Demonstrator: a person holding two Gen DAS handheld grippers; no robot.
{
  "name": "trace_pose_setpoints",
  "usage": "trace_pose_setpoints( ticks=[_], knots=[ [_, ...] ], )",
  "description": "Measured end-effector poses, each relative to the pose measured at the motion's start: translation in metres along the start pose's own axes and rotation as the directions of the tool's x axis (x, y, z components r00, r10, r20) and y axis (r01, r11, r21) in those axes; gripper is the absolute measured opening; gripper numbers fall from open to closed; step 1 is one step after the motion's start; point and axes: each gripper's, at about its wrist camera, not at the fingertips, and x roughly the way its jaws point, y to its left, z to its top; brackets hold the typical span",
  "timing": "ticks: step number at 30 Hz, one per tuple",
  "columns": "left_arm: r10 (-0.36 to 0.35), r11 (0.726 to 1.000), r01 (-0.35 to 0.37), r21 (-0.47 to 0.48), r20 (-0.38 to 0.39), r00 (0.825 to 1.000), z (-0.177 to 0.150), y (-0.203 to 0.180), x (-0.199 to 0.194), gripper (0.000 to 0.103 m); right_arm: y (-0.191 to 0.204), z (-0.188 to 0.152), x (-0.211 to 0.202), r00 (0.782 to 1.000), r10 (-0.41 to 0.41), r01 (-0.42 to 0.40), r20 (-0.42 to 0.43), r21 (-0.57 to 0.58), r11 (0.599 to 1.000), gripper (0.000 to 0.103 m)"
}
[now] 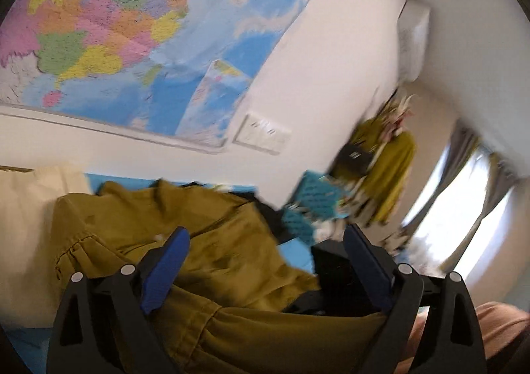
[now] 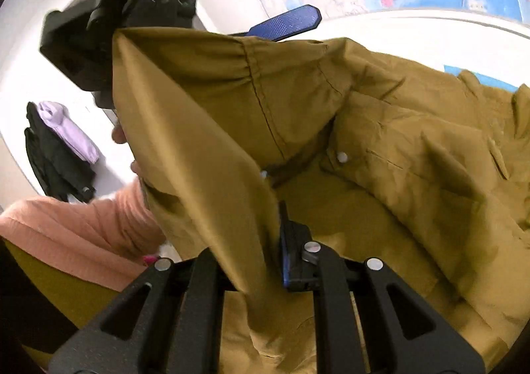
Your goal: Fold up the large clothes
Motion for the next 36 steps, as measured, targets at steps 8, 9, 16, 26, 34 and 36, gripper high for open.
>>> trace_pose_setpoints(
  ticks=[8,9,16,26,34,36],
  knots=[
    [0.366,0.876,-0.384,0.293,0.115,0.923,-0.023,-0.032,0.008,0.091,0.015,0.003,-0.038,0.986,-0.026,0.033,0.163,-0.044,0.999,0.020],
    [0.381,0.855,-0.402,0.328,0.131,0.915,-0.028,-0.038,0.011,0.092,0.016,0.001,-0.036,0.987,-0.016,0.024,0.162,-0.048,0.999,0.019],
    [0.382,0.856,-0.392,0.336,0.099,0.919,-0.033,-0.053,0.025,0.092,0.036,-0.001,0.029,0.999,-0.039,0.042,0.026,-0.129,0.991,0.007],
    [0.299,0.941,-0.309,0.135,0.093,0.950,-0.028,-0.020,-0.003,0.065,-0.010,-0.002,0.026,0.993,-0.026,0.020,0.111,0.059,0.998,0.006],
    [0.323,0.942,-0.334,0.040,0.166,0.932,-0.019,-0.004,-0.043,0.096,-0.069,0.011,-0.067,0.972,-0.116,0.061,0.206,0.253,0.966,0.006],
    [0.389,0.918,-0.397,0.020,0.165,0.906,-0.017,0.004,-0.050,0.096,-0.075,0.021,-0.097,0.959,-0.191,0.135,0.210,0.255,0.958,0.006]
  ],
)
